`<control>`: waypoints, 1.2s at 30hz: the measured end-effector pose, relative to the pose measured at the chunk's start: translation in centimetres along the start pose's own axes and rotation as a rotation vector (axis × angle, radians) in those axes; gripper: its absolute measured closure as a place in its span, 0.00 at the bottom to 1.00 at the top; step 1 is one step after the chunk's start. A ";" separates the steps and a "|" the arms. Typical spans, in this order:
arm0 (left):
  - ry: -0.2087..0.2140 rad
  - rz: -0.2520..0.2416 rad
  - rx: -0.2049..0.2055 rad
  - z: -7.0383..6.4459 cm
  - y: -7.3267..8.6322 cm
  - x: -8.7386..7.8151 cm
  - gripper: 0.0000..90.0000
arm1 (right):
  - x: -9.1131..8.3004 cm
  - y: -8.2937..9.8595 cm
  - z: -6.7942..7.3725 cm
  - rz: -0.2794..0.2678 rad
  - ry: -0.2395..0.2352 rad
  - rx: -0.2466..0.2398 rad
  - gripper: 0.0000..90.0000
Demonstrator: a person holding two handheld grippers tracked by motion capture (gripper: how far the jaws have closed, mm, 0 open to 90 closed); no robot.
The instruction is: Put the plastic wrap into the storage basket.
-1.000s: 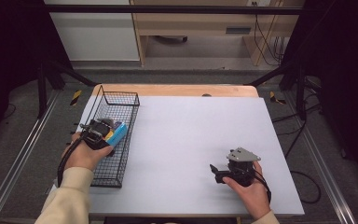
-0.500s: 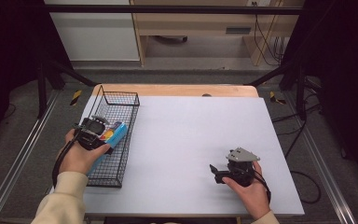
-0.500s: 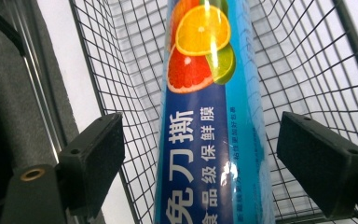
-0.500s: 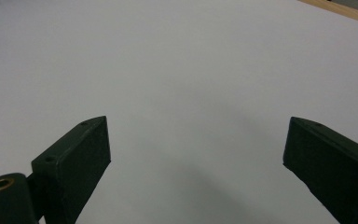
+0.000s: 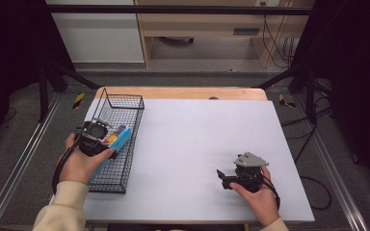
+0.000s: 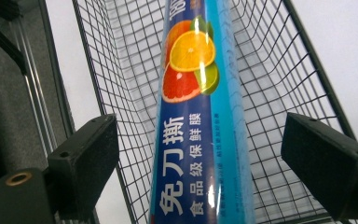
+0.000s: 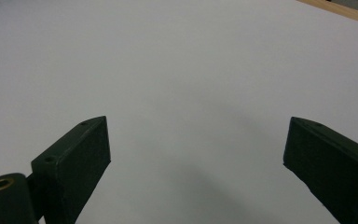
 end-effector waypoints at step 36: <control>0.045 -0.286 0.037 -4.4 -0.7 -3.9 0.06 | -0.1 0.0 -0.2 -0.003 0.012 0.000 0.07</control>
Point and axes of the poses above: each handheld gripper's, and its own axes: x roughly forward along the jaws, y roughly out of its underside, z roughly to its left, the point moved 7 cm from there along x, roughly forward along the jaws, and after that the axes turned 10 degrees about z, right-handed, at the moved point
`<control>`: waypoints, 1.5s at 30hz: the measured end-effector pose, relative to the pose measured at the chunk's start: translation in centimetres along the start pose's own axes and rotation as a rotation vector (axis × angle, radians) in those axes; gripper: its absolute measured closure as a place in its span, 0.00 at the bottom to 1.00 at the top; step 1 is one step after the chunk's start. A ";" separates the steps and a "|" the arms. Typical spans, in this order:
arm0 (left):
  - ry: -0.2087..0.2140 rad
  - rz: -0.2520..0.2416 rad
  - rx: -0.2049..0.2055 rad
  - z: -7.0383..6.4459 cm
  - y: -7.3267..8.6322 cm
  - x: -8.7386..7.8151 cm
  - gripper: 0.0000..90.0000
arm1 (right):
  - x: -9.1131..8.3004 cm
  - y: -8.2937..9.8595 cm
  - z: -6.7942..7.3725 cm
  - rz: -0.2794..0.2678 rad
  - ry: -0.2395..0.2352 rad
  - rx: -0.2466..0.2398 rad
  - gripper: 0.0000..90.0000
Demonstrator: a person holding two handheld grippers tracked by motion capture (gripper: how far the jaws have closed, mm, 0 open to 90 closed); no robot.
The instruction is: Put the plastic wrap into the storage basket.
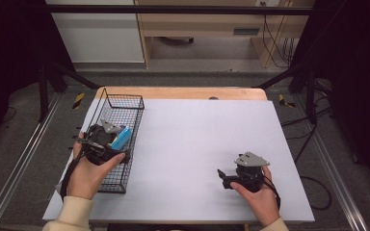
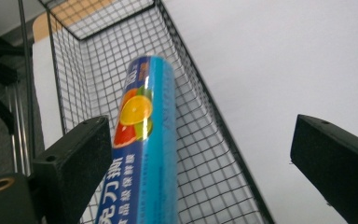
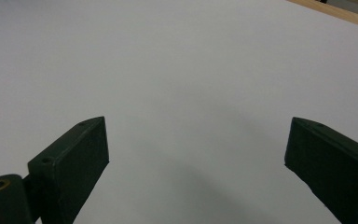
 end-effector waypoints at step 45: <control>0.222 -0.095 0.183 -14.5 -2.6 4.9 0.07 | -0.7 -0.3 -0.8 -0.045 0.015 -0.010 0.06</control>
Point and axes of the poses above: each handheld gripper's, and its own axes: x roughly forward along the jaws, y roughly out of its underside, z roughly to its left, the point moved 7 cm from there along x, roughly forward along the jaws, and after that the axes turned 10 degrees about z, right-handed, at the moved point
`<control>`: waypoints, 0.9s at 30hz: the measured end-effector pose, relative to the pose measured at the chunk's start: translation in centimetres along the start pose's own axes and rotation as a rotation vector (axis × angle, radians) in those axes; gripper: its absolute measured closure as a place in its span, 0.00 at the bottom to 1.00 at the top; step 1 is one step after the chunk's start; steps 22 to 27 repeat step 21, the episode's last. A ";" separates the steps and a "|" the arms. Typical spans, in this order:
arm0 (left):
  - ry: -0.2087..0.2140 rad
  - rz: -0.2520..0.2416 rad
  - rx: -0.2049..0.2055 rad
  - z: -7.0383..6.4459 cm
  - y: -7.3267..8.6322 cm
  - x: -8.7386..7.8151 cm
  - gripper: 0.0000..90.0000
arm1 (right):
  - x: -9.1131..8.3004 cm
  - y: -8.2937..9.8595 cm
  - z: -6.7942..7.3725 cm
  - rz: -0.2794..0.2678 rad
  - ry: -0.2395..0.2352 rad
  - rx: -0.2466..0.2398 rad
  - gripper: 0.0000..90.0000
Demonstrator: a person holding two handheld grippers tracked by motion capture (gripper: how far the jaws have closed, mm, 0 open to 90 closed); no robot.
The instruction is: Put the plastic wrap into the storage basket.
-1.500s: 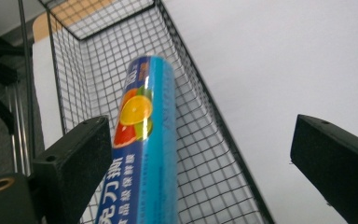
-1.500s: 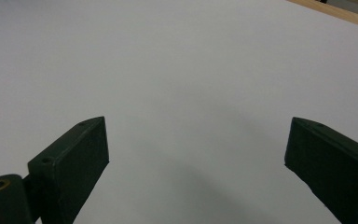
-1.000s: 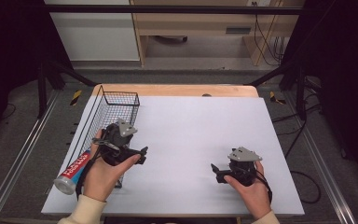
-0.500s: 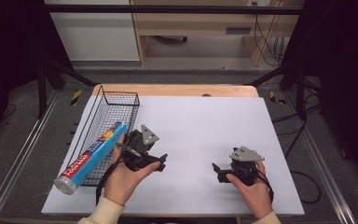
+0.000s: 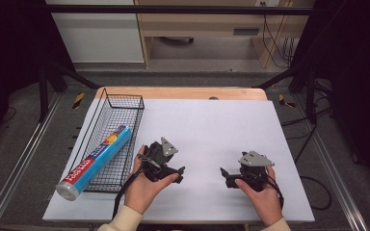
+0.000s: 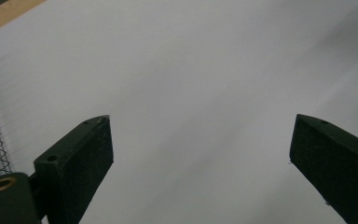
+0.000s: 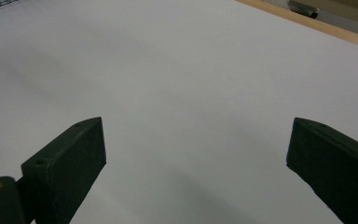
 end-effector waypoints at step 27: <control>0.075 0.005 -0.015 -1.7 2.8 4.0 0.06 | 0.1 0.1 0.2 0.006 -0.009 0.000 0.06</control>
Point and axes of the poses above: each handheld gripper's, and its own axes: x roughly forward along the jaws, y roughly out of its underside, z roughly to its left, the point moved 7 cm from there along x, roughly forward along the jaws, and after that the axes turned 10 degrees about z, right-handed, at the moved point
